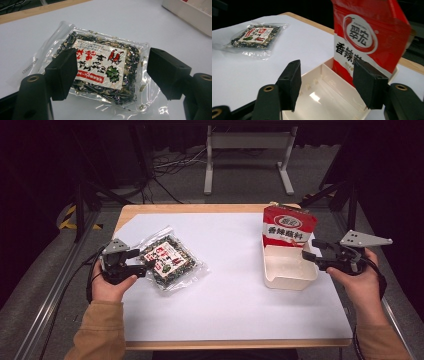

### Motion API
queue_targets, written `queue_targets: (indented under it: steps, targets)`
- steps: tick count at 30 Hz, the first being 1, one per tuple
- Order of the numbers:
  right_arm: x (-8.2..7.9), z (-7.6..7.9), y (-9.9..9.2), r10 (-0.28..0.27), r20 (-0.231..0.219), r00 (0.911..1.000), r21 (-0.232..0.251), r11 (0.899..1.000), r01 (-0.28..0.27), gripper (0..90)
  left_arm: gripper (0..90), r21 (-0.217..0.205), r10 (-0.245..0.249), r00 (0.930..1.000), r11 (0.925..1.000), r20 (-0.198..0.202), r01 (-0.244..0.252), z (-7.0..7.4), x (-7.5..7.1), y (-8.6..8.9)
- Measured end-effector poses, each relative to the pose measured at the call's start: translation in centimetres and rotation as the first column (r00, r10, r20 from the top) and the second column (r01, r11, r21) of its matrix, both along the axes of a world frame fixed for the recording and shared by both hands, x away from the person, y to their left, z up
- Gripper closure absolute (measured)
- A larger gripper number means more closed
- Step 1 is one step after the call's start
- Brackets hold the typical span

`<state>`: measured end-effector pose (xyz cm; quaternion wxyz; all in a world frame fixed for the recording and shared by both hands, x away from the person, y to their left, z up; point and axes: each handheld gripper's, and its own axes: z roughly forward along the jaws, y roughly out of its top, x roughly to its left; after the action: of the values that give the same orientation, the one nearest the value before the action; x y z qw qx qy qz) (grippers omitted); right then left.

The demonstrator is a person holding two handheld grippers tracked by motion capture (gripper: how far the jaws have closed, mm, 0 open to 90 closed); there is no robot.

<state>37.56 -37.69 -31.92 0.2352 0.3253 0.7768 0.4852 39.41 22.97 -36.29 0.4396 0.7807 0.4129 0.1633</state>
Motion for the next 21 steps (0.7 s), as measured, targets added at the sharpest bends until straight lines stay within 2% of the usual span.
queue_targets:
  steps: [5, 10, 12, 13, 16, 19, 21]
  targets:
    - [-0.8, -0.5, 0.8, 0.043, 0.005, 0.9991, 0.028, 0.999, -0.043, 39.2, 25.4, -0.004, -0.001, 0.9999, 1.0000, -0.013, 0.001, 0.0, 0.2, 0.3]
    - [-1.1, -1.1, 1.6, 0.067, -0.011, 0.9977, 0.005, 0.998, -0.067, 38.8, 26.3, -0.007, 0.020, 0.9995, 0.9998, -0.025, -0.020, 0.2, 0.7, 0.7]
    - [-1.1, -1.3, 2.0, 0.074, -0.018, 0.9971, 0.001, 0.997, -0.074, 38.6, 26.8, -0.001, 0.014, 0.9995, 0.9999, -0.028, -0.014, 0.2, 0.9, 0.9]
    - [-1.2, -1.5, 2.2, 0.077, -0.024, 0.9967, -0.001, 0.997, -0.077, 38.7, 27.6, 0.000, 0.033, 0.9985, 0.9995, -0.043, -0.033, 0.1, 1.1, 1.0]
    - [-1.3, -1.6, 2.6, 0.084, -0.032, 0.9959, -0.001, 0.996, -0.085, 38.9, 31.0, -0.009, 0.056, 0.9972, 0.9983, -0.050, -0.057, 0.1, 1.4, 1.1]
    - [-1.6, -2.1, 3.8, 0.123, -0.046, 0.9914, -0.015, 0.992, -0.124, 39.3, 31.7, -0.012, 0.107, 0.9925, 0.9941, -0.059, -0.108, -0.4, 2.4, 1.7]
    - [-1.8, -2.2, 4.4, 0.139, -0.045, 0.9892, -0.024, 0.990, -0.141, 39.3, 31.0, -0.015, 0.117, 0.9909, 0.9929, -0.066, -0.118, -0.6, 2.8, 2.0]
